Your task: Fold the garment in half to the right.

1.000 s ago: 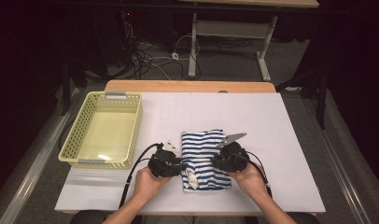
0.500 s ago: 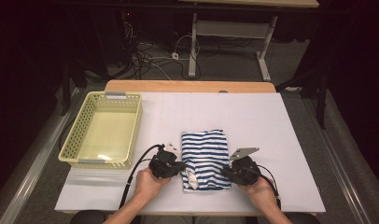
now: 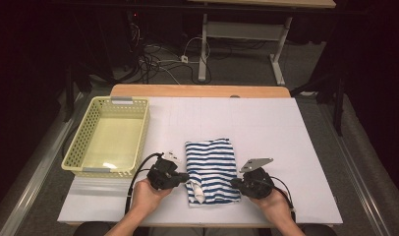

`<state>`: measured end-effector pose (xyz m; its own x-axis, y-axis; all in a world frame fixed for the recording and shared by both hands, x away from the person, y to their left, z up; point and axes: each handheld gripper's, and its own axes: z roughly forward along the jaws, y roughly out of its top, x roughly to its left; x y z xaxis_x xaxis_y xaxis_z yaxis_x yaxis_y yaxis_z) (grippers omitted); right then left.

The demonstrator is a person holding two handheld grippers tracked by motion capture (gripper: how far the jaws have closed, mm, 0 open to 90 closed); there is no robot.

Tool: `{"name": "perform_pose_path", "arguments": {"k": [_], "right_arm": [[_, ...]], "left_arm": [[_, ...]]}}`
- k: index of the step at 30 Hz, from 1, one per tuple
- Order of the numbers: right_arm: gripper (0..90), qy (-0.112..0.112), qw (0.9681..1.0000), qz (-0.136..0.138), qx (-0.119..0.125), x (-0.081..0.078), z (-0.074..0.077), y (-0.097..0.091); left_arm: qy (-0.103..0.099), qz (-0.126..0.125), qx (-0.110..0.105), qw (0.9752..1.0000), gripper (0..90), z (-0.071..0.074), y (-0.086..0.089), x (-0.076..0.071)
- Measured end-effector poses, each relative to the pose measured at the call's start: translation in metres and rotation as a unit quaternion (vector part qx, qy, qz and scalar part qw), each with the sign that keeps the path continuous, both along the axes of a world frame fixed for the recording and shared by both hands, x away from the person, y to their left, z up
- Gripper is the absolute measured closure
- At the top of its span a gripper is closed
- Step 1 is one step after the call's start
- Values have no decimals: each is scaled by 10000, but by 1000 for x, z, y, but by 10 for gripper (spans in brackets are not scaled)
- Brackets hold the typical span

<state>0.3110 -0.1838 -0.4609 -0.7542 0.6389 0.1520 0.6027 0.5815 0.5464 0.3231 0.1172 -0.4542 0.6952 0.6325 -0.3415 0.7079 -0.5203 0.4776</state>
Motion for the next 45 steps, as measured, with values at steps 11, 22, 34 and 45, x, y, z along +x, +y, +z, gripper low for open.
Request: {"name": "perform_pose_path", "arguments": {"k": [11, 22, 34, 45], "right_arm": [[775, -26, 9999, -73, -126, -1, -7, 4], [693, -135, 9997, -155, 114, 0, 0, -3], [577, -451, 9966, -519, 458, 0, 13, -30], [512, -829, 9918, -750, 614, -9, 17, -54]], "left_arm": [[9, 41, 147, 9999, 855, 0, 9, -6], [-384, 343, -1, 9987, 644, 3, 16, -10], [-895, 670, -49, 9937, 495, 14, 24, -14], [-982, 962, -172, 9904, 458, 17, 38, -15]]}}
